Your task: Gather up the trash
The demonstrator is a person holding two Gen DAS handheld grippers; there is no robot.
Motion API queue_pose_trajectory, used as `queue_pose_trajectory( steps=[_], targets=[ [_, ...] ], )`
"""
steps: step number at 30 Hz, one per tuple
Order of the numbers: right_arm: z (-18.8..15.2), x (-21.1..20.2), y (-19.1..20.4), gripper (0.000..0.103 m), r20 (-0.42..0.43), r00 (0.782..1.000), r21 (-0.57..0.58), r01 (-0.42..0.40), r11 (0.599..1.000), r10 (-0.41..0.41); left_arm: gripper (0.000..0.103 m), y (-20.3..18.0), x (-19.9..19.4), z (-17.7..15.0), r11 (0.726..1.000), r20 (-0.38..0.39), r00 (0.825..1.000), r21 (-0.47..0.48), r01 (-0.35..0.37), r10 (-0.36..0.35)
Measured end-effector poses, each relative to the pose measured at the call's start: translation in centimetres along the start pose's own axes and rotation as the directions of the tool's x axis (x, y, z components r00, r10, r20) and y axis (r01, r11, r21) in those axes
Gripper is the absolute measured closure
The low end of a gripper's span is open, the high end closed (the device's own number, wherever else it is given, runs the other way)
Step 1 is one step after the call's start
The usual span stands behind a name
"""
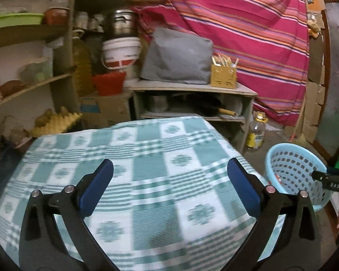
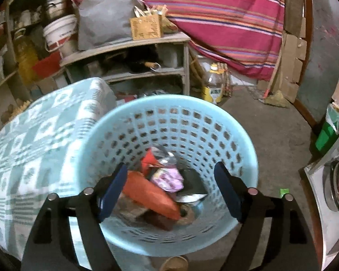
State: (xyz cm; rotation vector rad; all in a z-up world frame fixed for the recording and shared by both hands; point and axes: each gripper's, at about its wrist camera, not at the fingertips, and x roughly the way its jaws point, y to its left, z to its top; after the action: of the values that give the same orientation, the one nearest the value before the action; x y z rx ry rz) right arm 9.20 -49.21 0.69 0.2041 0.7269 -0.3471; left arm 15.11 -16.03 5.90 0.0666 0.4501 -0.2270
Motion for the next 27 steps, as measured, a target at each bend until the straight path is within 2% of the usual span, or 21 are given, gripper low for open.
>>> queue_pose_trajectory(
  steps=[2, 9, 12, 20, 27],
  targets=[
    [-0.1, -0.9, 1.5, 0.010, 0.034, 0.999, -0.020, -0.005, 1.000, 0.005, 0.005, 1.6, -1.3, -0.4, 1.000, 0.015, 1.000, -0.008, -0.022, 0.022],
    [-2.2, -5.0, 7.8, 0.007, 0.111, 0.988, -0.071, -0.098, 0.993, 0.106, 0.005, 6.5, -5.6, -2.6, 0.997, 0.037, 0.998, -0.046, -0.057, 0.058],
    [-3.9, -6.7, 10.4, 0.005, 0.144, 0.979, -0.100, -0.129, 0.987, 0.142, 0.005, 8.5, -7.4, -4.9, 0.995, 0.032, 0.997, -0.071, -0.072, 0.075],
    [-9.2, -9.6, 17.2, 0.005, 0.182, 0.957, -0.191, -0.191, 0.963, 0.226, 0.005, 10.6, -10.6, -10.3, 0.986, 0.042, 0.986, -0.055, -0.156, 0.159],
    [-12.2, -11.1, 20.7, 0.005, 0.241, 0.942, -0.238, -0.174, 0.956, 0.232, 0.005, 11.4, -10.9, -14.0, 0.978, 0.008, 0.980, -0.057, -0.200, 0.200]
  ],
)
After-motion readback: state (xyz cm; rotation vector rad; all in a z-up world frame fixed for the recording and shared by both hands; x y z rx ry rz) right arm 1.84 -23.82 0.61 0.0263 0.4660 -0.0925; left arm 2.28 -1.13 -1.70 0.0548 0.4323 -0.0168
